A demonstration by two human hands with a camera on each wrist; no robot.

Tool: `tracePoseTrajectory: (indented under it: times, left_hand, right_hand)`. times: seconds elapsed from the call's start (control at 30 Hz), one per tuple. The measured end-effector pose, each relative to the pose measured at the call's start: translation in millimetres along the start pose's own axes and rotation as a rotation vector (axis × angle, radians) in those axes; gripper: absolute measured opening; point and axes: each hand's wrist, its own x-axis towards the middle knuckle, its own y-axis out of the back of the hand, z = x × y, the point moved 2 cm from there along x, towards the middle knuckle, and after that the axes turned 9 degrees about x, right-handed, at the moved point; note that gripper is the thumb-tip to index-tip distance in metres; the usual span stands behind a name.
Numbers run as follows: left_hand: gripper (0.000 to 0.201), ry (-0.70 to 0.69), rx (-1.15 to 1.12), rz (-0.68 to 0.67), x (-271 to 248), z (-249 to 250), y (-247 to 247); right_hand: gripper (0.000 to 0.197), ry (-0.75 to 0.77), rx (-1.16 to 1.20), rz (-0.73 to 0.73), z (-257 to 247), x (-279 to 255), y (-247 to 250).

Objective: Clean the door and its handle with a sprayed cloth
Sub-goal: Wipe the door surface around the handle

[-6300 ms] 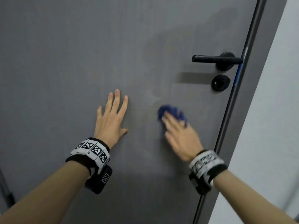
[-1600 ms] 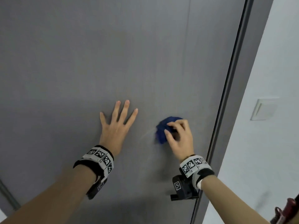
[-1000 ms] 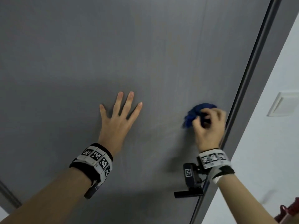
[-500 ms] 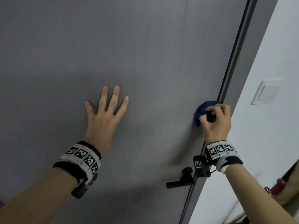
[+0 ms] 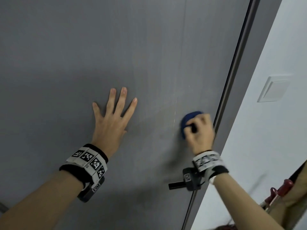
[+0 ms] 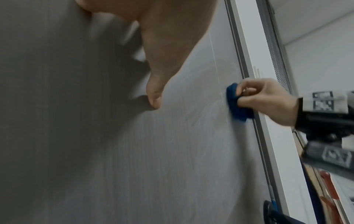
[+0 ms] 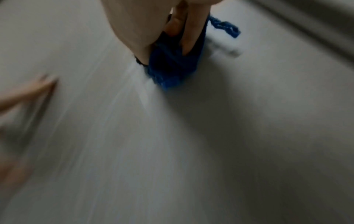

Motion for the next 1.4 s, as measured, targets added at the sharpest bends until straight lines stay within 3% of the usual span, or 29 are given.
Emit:
tracePoseTrajectory:
  times: [0.07, 0.17, 0.23, 0.37, 0.47, 0.53, 0.73, 0.87, 0.93, 1.07, 1.13, 1.2, 1.4]
  left_hand:
    - [0.124, 0.006, 0.003, -0.007, 0, 2, 0]
    - [0.125, 0.017, 0.02, -0.006, 1, 4, 0]
    - [0.124, 0.016, 0.015, -0.003, 1, 5, 0]
    - [0.123, -0.002, -0.018, 0.017, -1, 3, -3]
    - [0.119, -0.025, -0.043, 0.062, -9, -2, -11]
    - [0.115, -0.029, -0.065, 0.082, -17, -1, -18]
    - [0.119, -0.076, -0.13, 0.065, -36, 27, -36]
    - [0.122, -0.046, -0.134, 0.072, -38, 37, -48]
    - [0.122, -0.061, -0.12, 0.074, -44, 42, -54]
    - [0.122, -0.075, -0.086, 0.08, -55, 51, -66]
    - [0.121, -0.071, -0.086, 0.096, -55, 55, -68]
    - [0.121, -0.069, -0.082, 0.109, -55, 55, -68]
    - [0.122, -0.086, -0.07, 0.114, -54, 52, -70]
  right_hand:
    - [0.024, -0.148, 0.059, 0.208, 15, 26, 32]
    - [0.034, -0.135, 0.094, 0.226, 6, 31, 21]
    - [0.035, -0.038, 0.126, 0.116, -13, 4, -16]
    - [0.036, 0.142, 0.171, -0.288, -52, -79, -102]
    - [0.031, 0.188, 0.2, -0.468, -66, -102, -123]
    - [0.028, 0.143, 0.194, -0.392, -53, -90, -102]
    - [0.028, -0.174, 0.035, 0.132, 43, -38, 20]
    - [0.025, -0.178, 0.039, 0.233, 47, -44, 7]
    - [0.025, -0.121, 0.075, 0.135, 34, -79, -29]
    - [0.022, -0.016, 0.159, -0.283, 4, -162, -107]
    - [0.02, -0.03, 0.223, -0.358, 4, -172, -114]
    - [0.02, -0.089, 0.243, -0.274, 16, -157, -94]
    - [0.022, -0.285, 0.077, 0.245, 83, -99, -6]
